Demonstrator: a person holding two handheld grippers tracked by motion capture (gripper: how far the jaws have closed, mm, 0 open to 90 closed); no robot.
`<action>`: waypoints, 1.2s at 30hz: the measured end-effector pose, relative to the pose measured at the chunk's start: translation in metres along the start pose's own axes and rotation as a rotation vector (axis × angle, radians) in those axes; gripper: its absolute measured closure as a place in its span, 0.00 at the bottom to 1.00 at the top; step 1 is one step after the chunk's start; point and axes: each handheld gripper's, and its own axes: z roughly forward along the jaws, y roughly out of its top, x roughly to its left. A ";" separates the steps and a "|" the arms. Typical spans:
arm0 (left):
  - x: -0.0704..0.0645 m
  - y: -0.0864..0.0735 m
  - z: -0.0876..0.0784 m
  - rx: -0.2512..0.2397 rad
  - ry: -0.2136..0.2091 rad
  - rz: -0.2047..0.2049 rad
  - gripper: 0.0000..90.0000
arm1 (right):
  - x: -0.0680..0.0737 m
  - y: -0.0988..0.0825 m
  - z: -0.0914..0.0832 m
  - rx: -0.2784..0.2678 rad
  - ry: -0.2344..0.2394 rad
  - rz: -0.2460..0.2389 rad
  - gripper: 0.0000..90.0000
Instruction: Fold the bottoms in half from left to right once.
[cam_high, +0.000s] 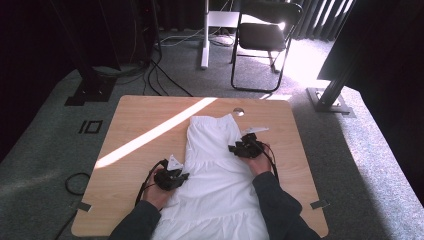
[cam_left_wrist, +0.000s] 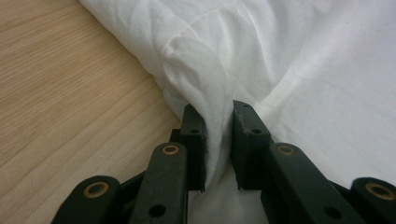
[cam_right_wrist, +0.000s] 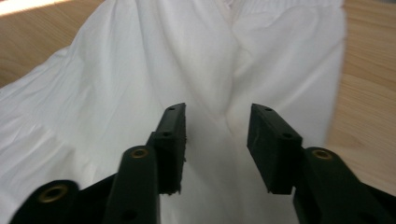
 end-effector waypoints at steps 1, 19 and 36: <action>0.000 0.000 0.000 0.000 0.000 0.000 0.86 | 0.000 0.002 0.005 0.004 0.003 0.011 0.60; -0.009 0.001 0.002 -0.007 0.012 0.010 0.77 | 0.000 0.002 -0.013 -0.036 -0.258 -0.205 0.98; 0.022 0.080 0.039 0.014 0.050 -0.037 0.51 | -0.019 -0.024 0.010 0.023 -0.165 -0.065 0.95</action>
